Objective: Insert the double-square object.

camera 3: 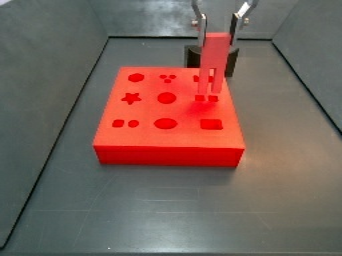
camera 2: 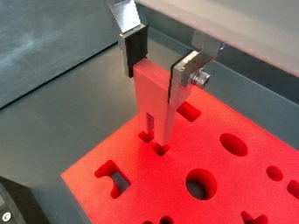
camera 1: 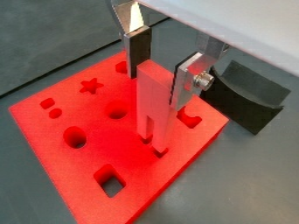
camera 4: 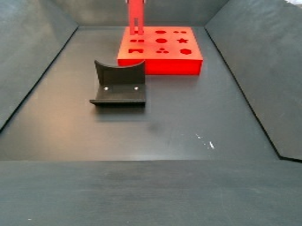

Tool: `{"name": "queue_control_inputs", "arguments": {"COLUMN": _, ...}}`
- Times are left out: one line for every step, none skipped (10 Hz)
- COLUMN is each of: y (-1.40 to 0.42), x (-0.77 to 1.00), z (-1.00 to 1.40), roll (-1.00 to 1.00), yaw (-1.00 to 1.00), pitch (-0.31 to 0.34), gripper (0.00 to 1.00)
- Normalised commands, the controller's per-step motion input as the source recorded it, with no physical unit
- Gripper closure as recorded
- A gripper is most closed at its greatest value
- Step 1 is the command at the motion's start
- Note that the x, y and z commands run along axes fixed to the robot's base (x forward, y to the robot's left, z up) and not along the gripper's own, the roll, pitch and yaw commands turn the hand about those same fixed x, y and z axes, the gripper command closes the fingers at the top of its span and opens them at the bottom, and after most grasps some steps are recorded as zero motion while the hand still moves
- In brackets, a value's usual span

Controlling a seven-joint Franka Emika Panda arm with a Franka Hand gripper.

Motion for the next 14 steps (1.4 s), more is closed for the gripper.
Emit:
{"name": "queue_control_inputs", "arguments": {"y": 0.00, "x": 0.00, "z": 0.00, "roll": 0.11, "yaw": -0.26, "pitch": 0.000, "gripper": 1.00}}
{"name": "queue_control_inputs", "arguments": {"y": 0.00, "x": 0.00, "z": 0.00, "roll": 0.11, "yaw": -0.17, "pitch": 0.000, "gripper": 1.00}}
{"name": "queue_control_inputs", "arguments": {"y": 0.00, "x": -0.04, "z": -0.05, "roll": 0.13, "yaw": -0.06, "pitch": 0.000, "gripper": 1.00}}
{"name": "queue_control_inputs", "arguments": {"y": 0.00, "x": -0.01, "z": -0.07, "roll": 0.09, "yaw": -0.04, "pitch": -0.017, "gripper": 1.00}}
{"name": "queue_control_inputs", "arguments": {"y": 0.00, "x": 0.00, "z": -0.09, "roll": 0.07, "yaw": 0.00, "pitch": -0.030, "gripper": 1.00}}
{"name": "queue_control_inputs", "arguments": {"y": 0.01, "x": 0.01, "z": -0.14, "roll": 0.08, "yaw": 0.00, "pitch": -0.050, "gripper": 1.00}}
{"name": "queue_control_inputs", "arguments": {"y": 0.04, "x": 0.04, "z": -0.17, "roll": 0.09, "yaw": 0.00, "pitch": -0.051, "gripper": 1.00}}
{"name": "queue_control_inputs", "arguments": {"y": 0.10, "x": 0.05, "z": -0.13, "roll": 0.07, "yaw": 0.03, "pitch": -0.063, "gripper": 1.00}}
{"name": "queue_control_inputs", "arguments": {"y": 0.08, "x": 0.06, "z": -0.15, "roll": 0.08, "yaw": 0.07, "pitch": -0.070, "gripper": 1.00}}
{"name": "queue_control_inputs", "arguments": {"y": 0.00, "x": 0.07, "z": -0.14, "roll": 0.07, "yaw": 0.06, "pitch": -0.083, "gripper": 1.00}}
{"name": "queue_control_inputs", "arguments": {"y": -0.12, "x": 0.08, "z": -0.11, "roll": 0.11, "yaw": 0.06, "pitch": -0.056, "gripper": 1.00}}
{"name": "queue_control_inputs", "arguments": {"y": -0.09, "x": 0.04, "z": -0.13, "roll": 0.11, "yaw": 0.04, "pitch": -0.059, "gripper": 1.00}}
{"name": "queue_control_inputs", "arguments": {"y": -0.01, "x": 0.03, "z": -0.11, "roll": 0.10, "yaw": 0.05, "pitch": -0.063, "gripper": 1.00}}
{"name": "queue_control_inputs", "arguments": {"y": 0.00, "x": 0.08, "z": -0.11, "roll": 0.11, "yaw": 0.08, "pitch": -0.053, "gripper": 1.00}}
